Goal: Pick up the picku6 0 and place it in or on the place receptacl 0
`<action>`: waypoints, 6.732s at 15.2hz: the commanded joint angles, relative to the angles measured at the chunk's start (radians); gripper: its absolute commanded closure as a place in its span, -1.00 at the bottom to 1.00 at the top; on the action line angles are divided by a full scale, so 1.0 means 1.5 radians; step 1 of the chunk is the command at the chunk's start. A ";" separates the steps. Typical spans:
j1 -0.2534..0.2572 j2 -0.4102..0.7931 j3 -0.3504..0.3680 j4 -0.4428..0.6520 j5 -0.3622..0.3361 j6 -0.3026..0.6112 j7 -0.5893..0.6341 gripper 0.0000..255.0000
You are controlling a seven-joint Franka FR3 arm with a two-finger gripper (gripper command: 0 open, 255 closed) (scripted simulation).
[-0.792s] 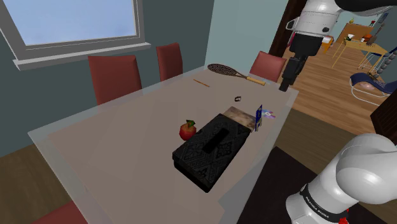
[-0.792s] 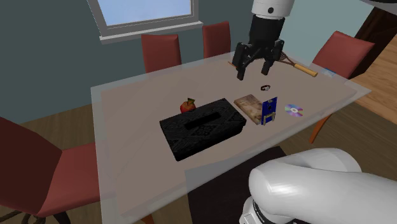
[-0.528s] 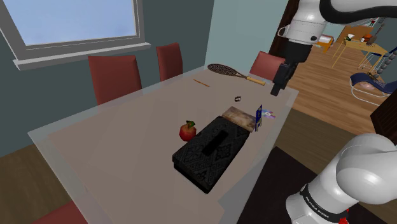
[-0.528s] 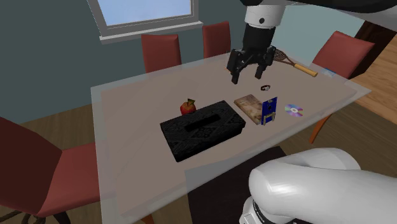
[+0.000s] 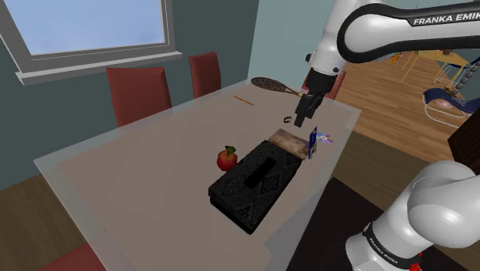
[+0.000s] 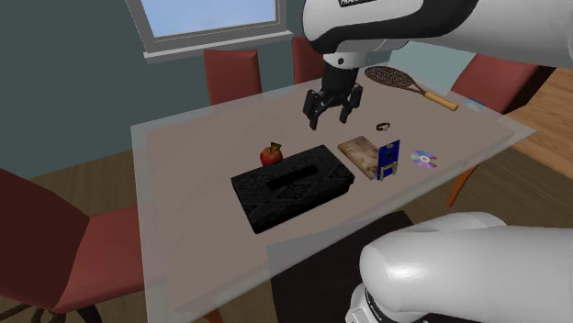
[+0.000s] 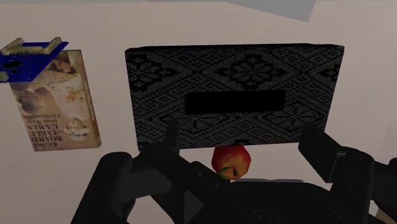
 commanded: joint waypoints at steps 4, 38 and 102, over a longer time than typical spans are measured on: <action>0.011 0.101 0.011 -0.008 0.016 0.135 -0.003 -1.00; 0.056 0.614 0.051 0.208 0.043 0.523 -0.005 -1.00; -0.039 0.484 0.102 0.238 0.190 0.271 -0.129 1.00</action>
